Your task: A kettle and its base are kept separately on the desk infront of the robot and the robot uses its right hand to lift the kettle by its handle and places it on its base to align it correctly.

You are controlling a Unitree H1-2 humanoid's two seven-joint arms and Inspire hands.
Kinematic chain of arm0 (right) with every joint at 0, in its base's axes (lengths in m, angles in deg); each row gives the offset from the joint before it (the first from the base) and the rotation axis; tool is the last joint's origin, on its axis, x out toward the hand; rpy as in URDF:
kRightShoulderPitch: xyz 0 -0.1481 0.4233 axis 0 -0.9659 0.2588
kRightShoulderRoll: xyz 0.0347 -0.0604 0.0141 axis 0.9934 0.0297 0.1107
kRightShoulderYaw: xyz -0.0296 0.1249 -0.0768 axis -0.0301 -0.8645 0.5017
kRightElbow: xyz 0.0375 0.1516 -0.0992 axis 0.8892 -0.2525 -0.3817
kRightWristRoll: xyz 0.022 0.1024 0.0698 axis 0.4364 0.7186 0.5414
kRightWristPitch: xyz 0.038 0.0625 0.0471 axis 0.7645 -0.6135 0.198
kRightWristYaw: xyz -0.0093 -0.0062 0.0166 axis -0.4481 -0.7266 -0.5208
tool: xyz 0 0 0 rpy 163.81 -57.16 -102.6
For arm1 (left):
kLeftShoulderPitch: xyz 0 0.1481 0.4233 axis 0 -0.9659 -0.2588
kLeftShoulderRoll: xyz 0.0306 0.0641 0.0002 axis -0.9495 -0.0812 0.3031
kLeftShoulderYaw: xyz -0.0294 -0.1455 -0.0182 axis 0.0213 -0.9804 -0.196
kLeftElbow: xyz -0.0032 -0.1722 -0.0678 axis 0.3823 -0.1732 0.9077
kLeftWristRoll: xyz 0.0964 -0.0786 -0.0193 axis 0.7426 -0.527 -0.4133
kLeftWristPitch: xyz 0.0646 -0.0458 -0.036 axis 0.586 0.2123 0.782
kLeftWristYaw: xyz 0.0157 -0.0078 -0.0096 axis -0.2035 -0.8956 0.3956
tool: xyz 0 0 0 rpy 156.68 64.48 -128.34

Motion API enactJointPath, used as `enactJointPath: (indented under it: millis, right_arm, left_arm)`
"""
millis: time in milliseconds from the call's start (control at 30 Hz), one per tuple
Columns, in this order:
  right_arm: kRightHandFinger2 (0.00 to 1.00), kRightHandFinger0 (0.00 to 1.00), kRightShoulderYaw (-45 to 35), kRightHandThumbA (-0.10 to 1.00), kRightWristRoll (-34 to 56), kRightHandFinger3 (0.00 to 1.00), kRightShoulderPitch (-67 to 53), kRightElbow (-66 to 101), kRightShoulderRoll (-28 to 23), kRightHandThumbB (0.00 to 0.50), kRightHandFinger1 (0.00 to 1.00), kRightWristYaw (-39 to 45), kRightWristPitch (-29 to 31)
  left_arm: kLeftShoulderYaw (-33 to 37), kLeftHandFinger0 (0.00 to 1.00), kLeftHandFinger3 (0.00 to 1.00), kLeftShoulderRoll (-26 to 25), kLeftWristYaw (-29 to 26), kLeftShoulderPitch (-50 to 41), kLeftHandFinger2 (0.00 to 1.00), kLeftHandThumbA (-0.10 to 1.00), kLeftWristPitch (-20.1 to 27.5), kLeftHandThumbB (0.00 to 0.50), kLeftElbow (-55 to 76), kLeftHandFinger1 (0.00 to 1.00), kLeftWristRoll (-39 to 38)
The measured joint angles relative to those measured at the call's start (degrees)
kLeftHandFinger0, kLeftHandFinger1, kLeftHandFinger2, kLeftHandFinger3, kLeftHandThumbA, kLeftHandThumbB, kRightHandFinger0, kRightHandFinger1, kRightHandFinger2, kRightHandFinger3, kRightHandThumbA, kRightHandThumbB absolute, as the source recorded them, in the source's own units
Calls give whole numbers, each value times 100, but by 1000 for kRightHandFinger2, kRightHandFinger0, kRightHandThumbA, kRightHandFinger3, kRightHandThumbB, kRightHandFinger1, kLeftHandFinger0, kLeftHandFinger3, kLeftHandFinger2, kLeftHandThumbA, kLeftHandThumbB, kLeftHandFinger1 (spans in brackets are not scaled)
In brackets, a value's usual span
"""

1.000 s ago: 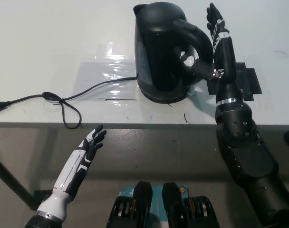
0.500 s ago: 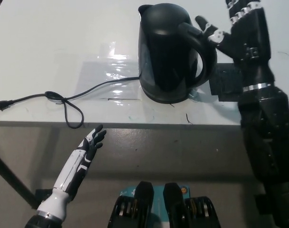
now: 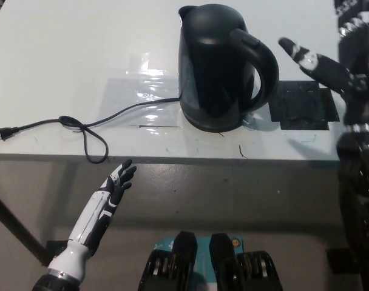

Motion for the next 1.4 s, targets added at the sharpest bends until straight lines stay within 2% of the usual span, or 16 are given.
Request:
enactJointPath:
  millis: [133, 200, 367, 500, 600, 633, 700, 800, 900, 967, 1067, 1133, 1200, 1400]
  right_arm:
    - [1000, 1000, -79, 1000, -198, 1000, -646, 864, -11, 500, 1000, 4, -1]
    - [1000, 1000, -93, 1000, -233, 1000, -810, 1036, -19, 500, 1000, 8, 4]
    - [1000, 1000, -286, 1000, -558, 1000, -2456, 2234, -270, 500, 1000, 121, 194]
    - [1000, 1000, -309, 1000, -714, 1000, -3291, 2198, -433, 500, 1000, 218, 455]
    - [1000, 1000, -253, 1000, -758, 1000, -3602, 1840, -442, 482, 1000, 282, 643]
    - [1000, 1000, -232, 1000, -770, 1000, -3638, 1698, -442, 448, 1000, 297, 719]
    - [1000, 1000, -184, 1000, -800, 1000, -3655, 1320, -439, 438, 1000, 330, 860]
    - [1000, 1000, -96, 1000, -839, 1000, -3572, 567, -423, 407, 1000, 355, 962]
    - [1000, 1000, -22, 1000, -858, 1000, -3475, 62, -405, 414, 1000, 371, 979]
    - [1000, 1000, 15, 1000, -868, 1000, -3397, -170, -396, 411, 1000, 380, 1000]
    - [1000, 1000, 48, 1000, -877, 1000, -3346, -332, -393, 403, 1000, 394, 1049]
    - [1000, 1000, 64, 1000, -876, 1000, -3320, -435, -393, 412, 1000, 406, 1079]
    - [1000, 1000, 77, 1000, -873, 1000, -3317, -507, -392, 391, 1000, 420, 1096]
    - [1000, 1000, 119, 1000, -859, 1000, -3350, -594, -373, 390, 1000, 470, 1121]
  left_arm:
    - [1, 1000, 1000, 0, 0, -2, 1000, 1000, -7, 126, -3, 1000, 0]
    - [1, 1000, 1000, 0, 0, -4, 1000, 1000, -7, 107, -3, 1000, -1]
    - [-30, 1000, 1000, -13, 4, 2, 1000, 1000, -14, 96, 16, 1000, -13]
    - [-128, 1000, 1000, -62, 16, 7, 1000, 1000, -13, 108, 52, 1000, -71]
    - [-200, 1000, 1000, -62, 16, 7, 1000, 1000, -7, 103, 96, 1000, -124]
    - [-220, 1000, 1000, -62, 16, 5, 1000, 1000, 0, 93, 96, 1000, -143]
    - [-260, 1000, 1000, -60, 16, 3, 1000, 1000, 23, 110, 92, 1000, -209]
    - [-290, 1000, 1000, -60, 16, -1, 1000, 1000, 44, 88, 83, 1000, -268]
    - [-306, 1000, 1000, -60, 16, -12, 1000, 1000, 57, 104, 77, 1000, -317]
    - [-324, 1000, 1000, -60, 16, -19, 1000, 1000, 60, 84, 63, 1000, -338]
    - [-341, 1000, 1000, -60, 15, -34, 1000, 1000, 59, 81, 63, 1000, -361]
    - [-348, 1000, 1000, -60, 16, -41, 1000, 1000, 60, 95, 57, 1000, -380]
    - [-348, 1000, 1000, -60, 16, -55, 1000, 1000, 60, 105, 47, 1000, -396]
    - [-348, 1000, 1000, -61, 16, -120, 1000, 1000, 57, 121, 30, 1000, -410]
